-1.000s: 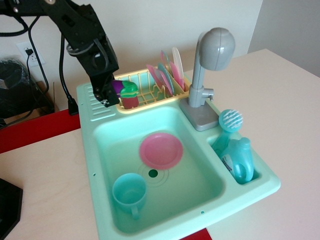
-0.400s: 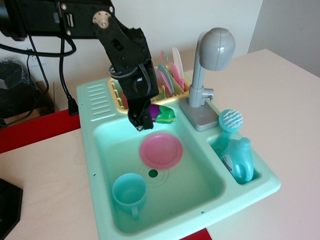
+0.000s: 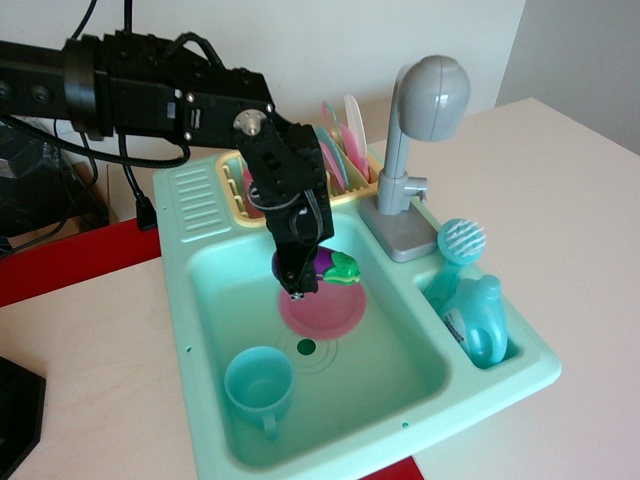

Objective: Put eggplant on plate

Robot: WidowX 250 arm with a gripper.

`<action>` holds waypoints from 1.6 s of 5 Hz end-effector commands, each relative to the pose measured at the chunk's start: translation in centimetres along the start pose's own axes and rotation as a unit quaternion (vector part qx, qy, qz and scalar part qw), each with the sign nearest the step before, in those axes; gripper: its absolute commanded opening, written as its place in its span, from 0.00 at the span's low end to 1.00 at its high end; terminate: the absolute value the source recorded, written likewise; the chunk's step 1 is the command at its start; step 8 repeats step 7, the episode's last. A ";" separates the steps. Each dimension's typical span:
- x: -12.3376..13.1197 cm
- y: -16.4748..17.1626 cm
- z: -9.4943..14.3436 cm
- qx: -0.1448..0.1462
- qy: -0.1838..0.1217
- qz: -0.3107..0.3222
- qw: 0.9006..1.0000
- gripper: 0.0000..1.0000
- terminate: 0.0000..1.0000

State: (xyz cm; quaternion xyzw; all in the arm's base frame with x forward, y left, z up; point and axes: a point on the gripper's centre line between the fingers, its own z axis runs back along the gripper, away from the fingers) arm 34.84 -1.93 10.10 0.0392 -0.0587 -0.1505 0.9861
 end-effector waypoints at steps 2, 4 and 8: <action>0.9 2.0 -2.3 0.013 -0.006 0.013 1.000 0.00 0.00; 1.2 2.5 -2.6 -0.010 -0.011 0.031 0.999 1.00 0.00; -0.8 4.9 4.7 -0.002 -0.062 0.058 0.996 1.00 1.00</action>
